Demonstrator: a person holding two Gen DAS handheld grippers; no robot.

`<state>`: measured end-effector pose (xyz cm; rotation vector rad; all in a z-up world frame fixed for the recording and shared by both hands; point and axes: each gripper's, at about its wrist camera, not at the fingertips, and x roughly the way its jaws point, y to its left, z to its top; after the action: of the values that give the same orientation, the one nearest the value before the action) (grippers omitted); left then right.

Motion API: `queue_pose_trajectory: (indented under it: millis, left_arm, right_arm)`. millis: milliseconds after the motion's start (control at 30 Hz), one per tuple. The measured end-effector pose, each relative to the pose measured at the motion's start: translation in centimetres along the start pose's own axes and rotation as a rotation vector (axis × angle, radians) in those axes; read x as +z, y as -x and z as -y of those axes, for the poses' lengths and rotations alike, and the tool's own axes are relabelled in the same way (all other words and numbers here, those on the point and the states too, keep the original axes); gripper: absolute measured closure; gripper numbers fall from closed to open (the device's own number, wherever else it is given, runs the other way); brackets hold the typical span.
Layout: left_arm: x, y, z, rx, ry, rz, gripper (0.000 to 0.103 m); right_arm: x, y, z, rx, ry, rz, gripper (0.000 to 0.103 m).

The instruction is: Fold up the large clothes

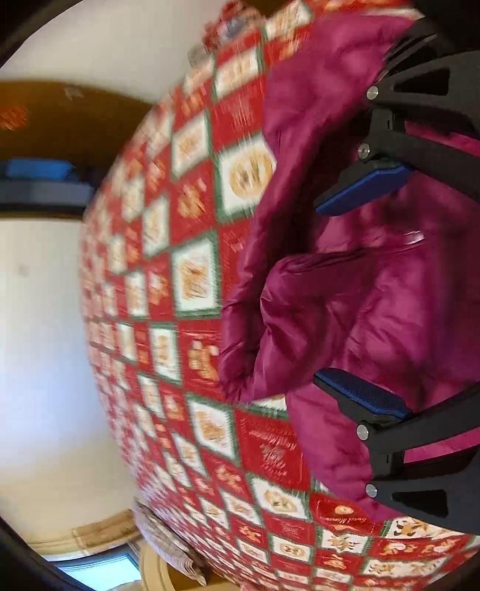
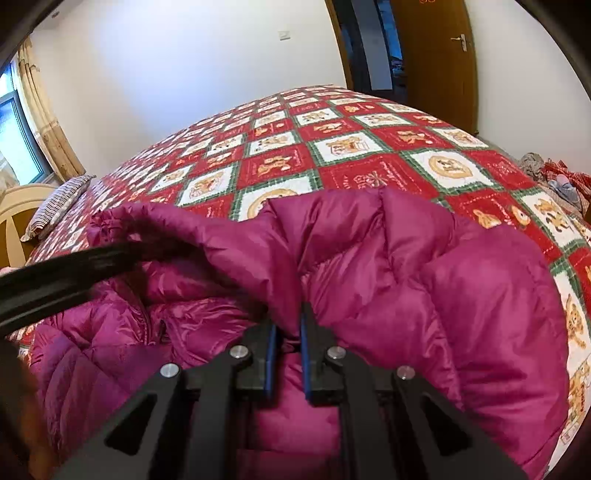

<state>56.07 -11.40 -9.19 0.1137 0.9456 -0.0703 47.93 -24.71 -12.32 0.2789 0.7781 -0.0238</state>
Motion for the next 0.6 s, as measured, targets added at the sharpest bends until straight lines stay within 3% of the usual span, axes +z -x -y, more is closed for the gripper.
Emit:
queue_pose_trajectory:
  millis: [100, 167, 233, 300, 400, 600]
  left_arm:
    - [0.7, -2.6, -1.6, 0.078, 0.101, -0.075, 0.021]
    - [0.1, -2.2, -3.8, 0.051, 0.203, -0.047, 0.045]
    - [-0.8, -1.7, -5.1, 0.001, 0.242, -0.047, 0.071]
    - [-2.0, -0.9, -6.0, -0.013, 0.242, -0.047, 0.080]
    - [-3.3, 0.8, -6.7, -0.027, 0.257, -0.004, 0.084]
    - [-6.9, 0.9, -7.4, -0.032, 0.288, 0.008, 0.084]
  right_arm:
    - [0.0, 0.1, 0.3, 0.013, -0.014, 0.004, 0.093]
    - [-0.1, 0.1, 0.3, 0.018, -0.018, 0.004, 0.093]
    - [-0.1, 0.0, 0.4, 0.029, -0.027, 0.004, 0.093]
    - [-0.1, 0.0, 0.6, 0.035, -0.034, 0.004, 0.093]
    - [-0.1, 0.0, 0.6, 0.037, -0.036, 0.004, 0.093]
    - [-0.1, -0.1, 0.6, 0.034, -0.032, 0.003, 0.093]
